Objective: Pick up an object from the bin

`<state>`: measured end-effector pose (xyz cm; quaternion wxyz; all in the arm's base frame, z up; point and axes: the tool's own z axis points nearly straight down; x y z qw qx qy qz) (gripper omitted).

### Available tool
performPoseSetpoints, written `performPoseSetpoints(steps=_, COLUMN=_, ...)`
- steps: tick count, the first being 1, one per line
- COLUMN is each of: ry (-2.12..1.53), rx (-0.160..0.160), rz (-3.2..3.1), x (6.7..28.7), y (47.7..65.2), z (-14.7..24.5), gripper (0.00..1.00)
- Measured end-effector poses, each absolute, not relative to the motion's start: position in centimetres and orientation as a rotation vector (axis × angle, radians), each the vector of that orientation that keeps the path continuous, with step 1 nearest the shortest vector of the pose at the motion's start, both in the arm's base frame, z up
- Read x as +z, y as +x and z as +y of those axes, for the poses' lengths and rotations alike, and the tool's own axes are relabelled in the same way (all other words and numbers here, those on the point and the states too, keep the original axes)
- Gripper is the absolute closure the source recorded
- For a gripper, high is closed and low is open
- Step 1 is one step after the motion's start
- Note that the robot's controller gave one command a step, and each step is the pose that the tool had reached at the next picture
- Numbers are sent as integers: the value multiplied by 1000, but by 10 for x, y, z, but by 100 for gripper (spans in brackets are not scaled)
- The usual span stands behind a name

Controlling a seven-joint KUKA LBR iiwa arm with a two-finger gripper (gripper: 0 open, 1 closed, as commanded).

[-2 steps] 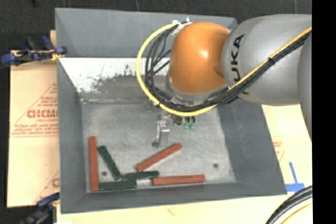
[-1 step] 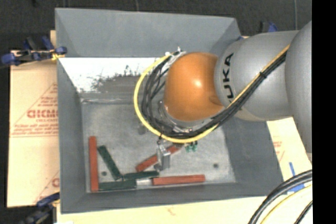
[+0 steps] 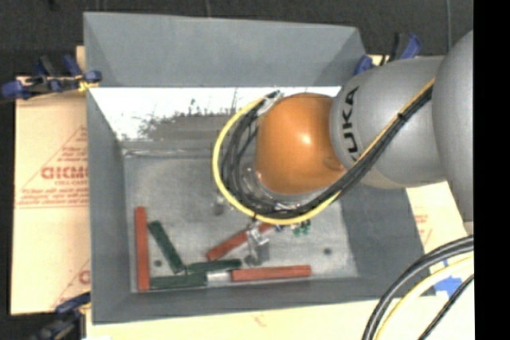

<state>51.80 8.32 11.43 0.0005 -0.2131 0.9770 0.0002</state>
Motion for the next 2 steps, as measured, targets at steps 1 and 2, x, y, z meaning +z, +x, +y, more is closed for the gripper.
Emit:
performPoseSetpoints(steps=1, ry=-791, rx=1, rz=3037, x=71, y=529, z=86, gripper=100)
performPoseSetpoints(steps=2, ry=-791, rx=1, rz=3037, x=71, y=529, z=86, gripper=100)
